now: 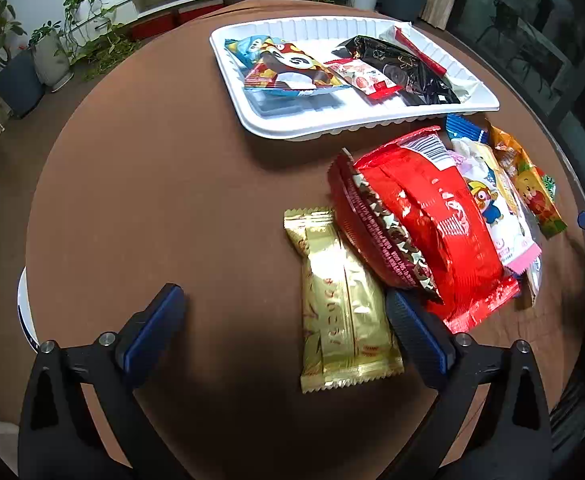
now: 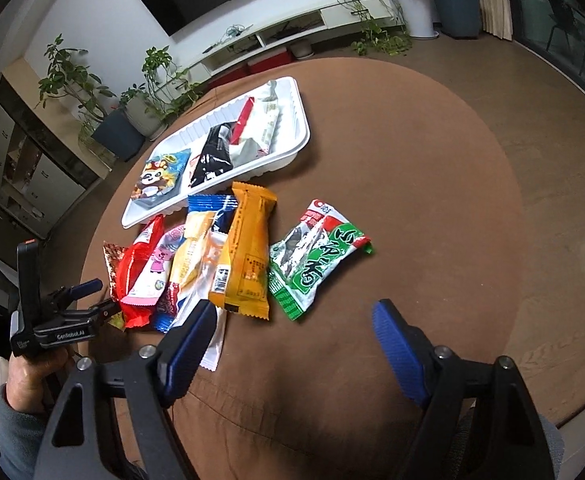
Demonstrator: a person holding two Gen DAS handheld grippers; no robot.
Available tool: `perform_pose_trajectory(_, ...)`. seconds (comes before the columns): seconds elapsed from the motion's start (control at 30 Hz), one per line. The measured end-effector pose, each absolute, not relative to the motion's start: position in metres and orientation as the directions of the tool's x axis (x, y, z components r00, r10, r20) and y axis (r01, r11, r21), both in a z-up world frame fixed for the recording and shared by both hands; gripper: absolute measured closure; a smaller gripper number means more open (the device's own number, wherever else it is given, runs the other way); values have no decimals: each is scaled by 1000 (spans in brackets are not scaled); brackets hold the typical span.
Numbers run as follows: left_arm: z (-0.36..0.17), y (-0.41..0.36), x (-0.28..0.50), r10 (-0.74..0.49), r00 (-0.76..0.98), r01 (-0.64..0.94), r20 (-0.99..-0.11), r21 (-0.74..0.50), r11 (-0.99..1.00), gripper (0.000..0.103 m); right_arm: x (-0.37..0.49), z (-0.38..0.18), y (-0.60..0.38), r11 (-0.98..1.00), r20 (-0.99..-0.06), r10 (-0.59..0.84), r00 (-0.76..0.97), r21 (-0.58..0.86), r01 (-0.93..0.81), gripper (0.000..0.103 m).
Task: Organize snacks
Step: 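Grasp the gold bar wrapper with the left gripper while the right gripper grasps the green-white packet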
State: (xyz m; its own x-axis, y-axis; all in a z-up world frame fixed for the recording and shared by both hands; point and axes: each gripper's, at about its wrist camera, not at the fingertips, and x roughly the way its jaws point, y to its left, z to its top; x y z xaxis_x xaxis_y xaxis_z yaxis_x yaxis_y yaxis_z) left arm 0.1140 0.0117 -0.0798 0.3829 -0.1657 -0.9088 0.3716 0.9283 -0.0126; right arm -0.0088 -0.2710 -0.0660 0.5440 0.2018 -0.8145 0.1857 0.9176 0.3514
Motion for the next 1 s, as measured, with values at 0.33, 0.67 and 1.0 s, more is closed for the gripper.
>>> perform_pose_trajectory(0.33, -82, -3, 119, -189, 383, 431, -904, -6, 903, 47, -2, -72, -271, 928, -846, 174, 504, 312, 204, 20)
perform_pose_trajectory(0.67, -80, 7, 108, -225, 385, 442, -895, -35, 896, 74, 21, -87, -273, 929, -878, 167, 450, 293, 227, 21)
perform_pose_trajectory(1.0, -79, 14, 73, -251, 388, 445, -887, -58, 894, 74, 44, -88, -265, 963, -900, 98, 426, 194, 188, 28)
